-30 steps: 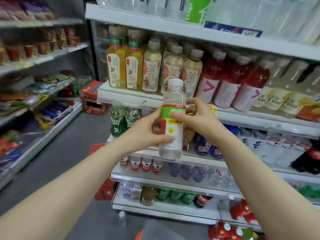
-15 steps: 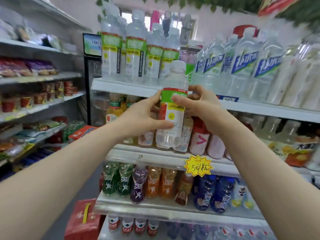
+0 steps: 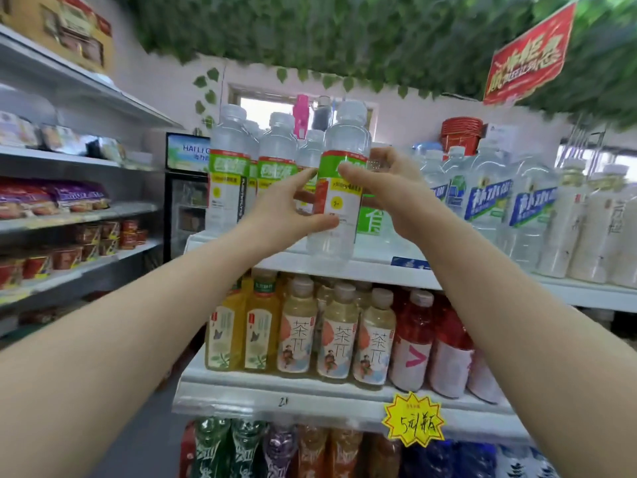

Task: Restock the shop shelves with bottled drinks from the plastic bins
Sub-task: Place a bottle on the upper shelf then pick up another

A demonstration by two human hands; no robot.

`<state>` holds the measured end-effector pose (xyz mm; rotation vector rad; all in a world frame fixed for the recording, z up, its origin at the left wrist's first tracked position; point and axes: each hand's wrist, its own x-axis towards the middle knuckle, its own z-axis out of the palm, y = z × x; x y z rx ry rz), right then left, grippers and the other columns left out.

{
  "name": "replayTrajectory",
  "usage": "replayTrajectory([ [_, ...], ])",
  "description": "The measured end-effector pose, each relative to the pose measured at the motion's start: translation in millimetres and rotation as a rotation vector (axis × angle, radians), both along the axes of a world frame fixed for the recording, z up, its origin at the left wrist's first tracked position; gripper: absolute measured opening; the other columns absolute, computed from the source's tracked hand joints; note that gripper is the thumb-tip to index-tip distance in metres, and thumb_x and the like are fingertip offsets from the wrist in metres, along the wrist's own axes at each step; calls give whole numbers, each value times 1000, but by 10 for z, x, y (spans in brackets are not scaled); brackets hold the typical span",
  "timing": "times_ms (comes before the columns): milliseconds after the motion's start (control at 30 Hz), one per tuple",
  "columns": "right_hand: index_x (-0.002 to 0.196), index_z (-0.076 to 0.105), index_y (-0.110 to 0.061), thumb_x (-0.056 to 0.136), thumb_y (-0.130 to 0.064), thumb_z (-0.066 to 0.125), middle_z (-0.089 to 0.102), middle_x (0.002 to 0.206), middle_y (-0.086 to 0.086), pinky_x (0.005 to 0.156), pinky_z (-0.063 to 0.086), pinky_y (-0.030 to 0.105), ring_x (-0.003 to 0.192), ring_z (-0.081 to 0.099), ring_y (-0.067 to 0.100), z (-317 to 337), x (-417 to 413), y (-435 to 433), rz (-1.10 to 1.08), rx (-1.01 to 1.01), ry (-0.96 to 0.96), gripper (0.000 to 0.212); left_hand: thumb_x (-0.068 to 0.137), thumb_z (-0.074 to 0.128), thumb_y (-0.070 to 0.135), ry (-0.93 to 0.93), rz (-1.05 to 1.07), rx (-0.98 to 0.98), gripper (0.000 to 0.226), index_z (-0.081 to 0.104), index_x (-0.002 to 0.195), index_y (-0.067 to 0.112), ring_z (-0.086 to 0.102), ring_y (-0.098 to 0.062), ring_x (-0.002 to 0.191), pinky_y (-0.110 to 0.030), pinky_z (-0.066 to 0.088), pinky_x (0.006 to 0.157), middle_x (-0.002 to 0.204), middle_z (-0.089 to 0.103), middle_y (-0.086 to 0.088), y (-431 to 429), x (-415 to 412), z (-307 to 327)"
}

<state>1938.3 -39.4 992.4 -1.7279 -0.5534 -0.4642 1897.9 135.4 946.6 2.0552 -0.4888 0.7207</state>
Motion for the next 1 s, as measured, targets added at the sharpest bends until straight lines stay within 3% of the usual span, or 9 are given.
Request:
replayTrajectory([
  [100,129,50,-15,70,-33,89,71,111,11,90,58,51,95,74,26,110,164,60,-29,13,-26,74,82,78,29,-15,9,-23,74,42,147,34,65,-2,96,-28,52,90,117,61,14,70,102,19],
  [267,129,50,-21,61,-47,90,71,110,9,88,59,49,95,73,25,132,399,192,-102,6,-68,83,87,72,27,11,49,43,65,45,146,35,62,-2,105,-32,50,99,126,61,14,163,234,-149],
  [400,131,46,-16,79,-22,86,72,107,11,82,58,41,91,74,22,39,534,271,-70,32,-45,66,91,68,25,33,63,71,62,43,147,30,57,-5,119,-29,46,102,140,55,12,182,321,-263],
  [500,128,47,-19,79,-20,86,74,103,9,88,59,48,90,75,22,-58,636,320,-75,43,-47,63,92,68,24,49,55,116,64,40,149,26,52,-6,125,-23,44,98,148,48,8,175,383,-343],
  [633,130,47,-24,78,-27,86,73,107,5,90,59,48,95,73,20,-147,762,354,-85,52,-41,65,93,66,22,37,59,153,64,38,150,21,49,-11,130,-25,45,104,154,39,2,178,471,-422],
  [733,132,48,-23,79,-30,86,71,115,3,89,59,44,100,71,18,-169,760,333,-91,24,-53,66,92,66,21,18,72,152,64,39,150,21,49,-11,130,-29,46,106,154,37,1,184,522,-461],
  [1000,138,51,-19,78,-11,84,72,113,2,94,57,46,104,70,19,-474,814,248,-45,-161,36,69,92,65,23,-26,144,211,68,34,152,25,55,-13,118,-35,48,104,142,44,0,151,563,-562],
])
